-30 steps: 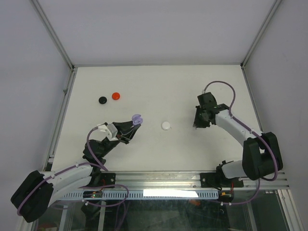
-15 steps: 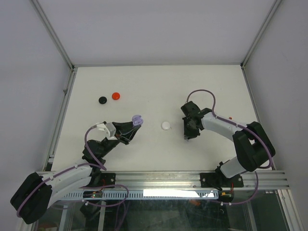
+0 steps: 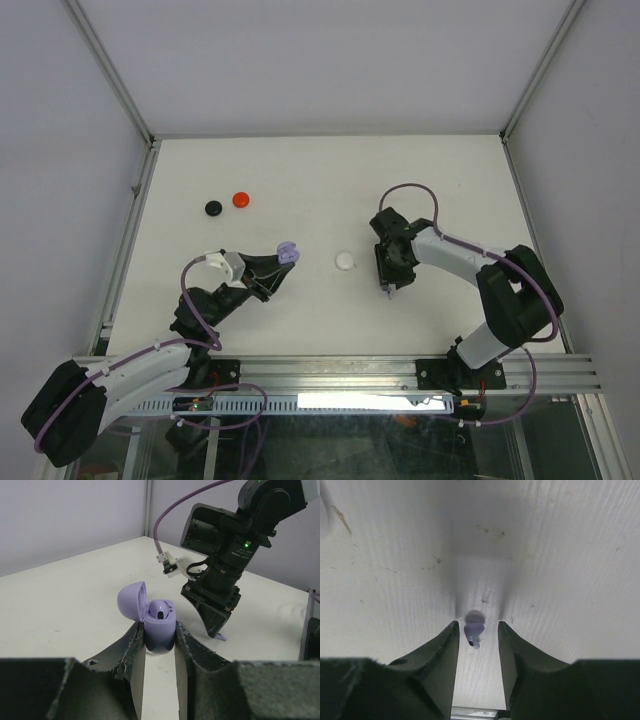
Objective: Insert the wireless bluetooth earbuds into the charging case
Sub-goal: Place the earbud at the center of the board, then pick up the earbud from the center of the board.
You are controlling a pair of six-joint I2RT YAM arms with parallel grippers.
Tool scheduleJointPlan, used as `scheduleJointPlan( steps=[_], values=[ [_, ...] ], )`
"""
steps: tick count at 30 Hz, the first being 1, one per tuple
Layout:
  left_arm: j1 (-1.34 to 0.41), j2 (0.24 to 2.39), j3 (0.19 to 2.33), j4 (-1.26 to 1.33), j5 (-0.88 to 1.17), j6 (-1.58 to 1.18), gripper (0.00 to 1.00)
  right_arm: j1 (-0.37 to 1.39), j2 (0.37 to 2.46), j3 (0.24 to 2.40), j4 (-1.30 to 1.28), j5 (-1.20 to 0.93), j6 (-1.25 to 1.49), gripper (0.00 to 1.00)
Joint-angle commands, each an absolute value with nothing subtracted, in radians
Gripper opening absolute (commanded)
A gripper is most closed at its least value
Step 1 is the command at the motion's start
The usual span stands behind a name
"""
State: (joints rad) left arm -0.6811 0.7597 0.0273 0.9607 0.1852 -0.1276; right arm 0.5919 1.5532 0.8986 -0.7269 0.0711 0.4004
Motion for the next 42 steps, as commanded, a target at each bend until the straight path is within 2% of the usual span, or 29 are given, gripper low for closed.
scheduleJointPlan(
  steps=[1,19,27,33,42],
  values=[
    [-0.687,0.743,0.055,0.962,0.199,-0.159,0.00,0.598,1.576,0.975,-0.773,0.090,0.318,0.40],
    [-0.688,0.730,0.068,0.918,0.196,-0.169,0.00,0.632,1.674,1.000,-0.802,0.057,0.309,0.33],
    [-0.688,0.723,0.067,0.914,0.197,-0.169,0.00,0.650,1.697,1.000,-0.826,0.091,0.317,0.26],
    [-0.686,0.725,0.071,0.913,0.195,-0.172,0.00,0.662,1.663,1.002,-0.829,0.105,0.315,0.17],
    [-0.687,0.760,0.073,0.993,0.192,-0.161,0.00,0.669,1.483,1.051,-0.765,0.089,0.308,0.15]
  ],
)
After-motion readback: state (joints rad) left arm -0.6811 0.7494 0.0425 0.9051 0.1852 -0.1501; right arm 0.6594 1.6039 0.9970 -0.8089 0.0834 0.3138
